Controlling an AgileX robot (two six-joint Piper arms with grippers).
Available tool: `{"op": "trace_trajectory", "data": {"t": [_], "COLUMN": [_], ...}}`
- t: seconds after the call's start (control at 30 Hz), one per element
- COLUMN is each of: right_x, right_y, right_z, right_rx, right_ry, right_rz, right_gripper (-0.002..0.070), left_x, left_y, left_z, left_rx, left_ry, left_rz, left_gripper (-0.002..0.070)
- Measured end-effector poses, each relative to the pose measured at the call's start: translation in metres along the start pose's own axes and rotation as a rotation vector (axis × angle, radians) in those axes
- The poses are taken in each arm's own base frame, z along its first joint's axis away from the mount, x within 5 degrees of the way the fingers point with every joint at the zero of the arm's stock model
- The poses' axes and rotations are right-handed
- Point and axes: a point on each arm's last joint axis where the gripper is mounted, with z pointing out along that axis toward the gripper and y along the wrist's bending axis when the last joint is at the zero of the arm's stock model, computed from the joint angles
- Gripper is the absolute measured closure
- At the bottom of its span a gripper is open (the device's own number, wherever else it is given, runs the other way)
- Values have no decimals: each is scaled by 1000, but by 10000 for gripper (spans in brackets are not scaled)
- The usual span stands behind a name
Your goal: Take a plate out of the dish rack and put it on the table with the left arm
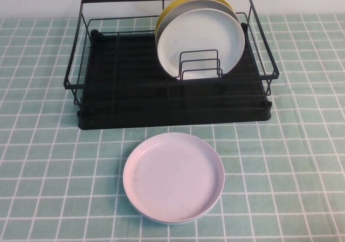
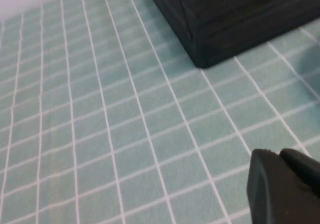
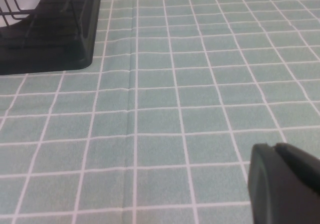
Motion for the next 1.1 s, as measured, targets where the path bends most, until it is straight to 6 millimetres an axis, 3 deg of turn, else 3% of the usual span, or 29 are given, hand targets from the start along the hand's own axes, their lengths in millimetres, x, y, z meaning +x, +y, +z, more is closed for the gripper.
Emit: {"op": "trace_trajectory", "data": {"t": [0.27,0.5,0.87,1.1], "right_x": [0,0,0,0], "right_y": [0,0,0,0], "right_z": [0,0,0,0], "right_rx": [-1,-2,-3,-3], "right_ry": [0,0,0,0], "right_rz": [4,6,8,8], "right_gripper": [694,694,694,694], "left_x": [40,49,50,52], "left_y": [-19,-24,-23,-18], "left_z": [19,20,20,20], "left_rx": [-37,7,0,-102], "left_ry": [-162,-79,-73,-48], "left_rz": [-137,-293,-299,-331], "left_gripper": [676,676,676,676]}}
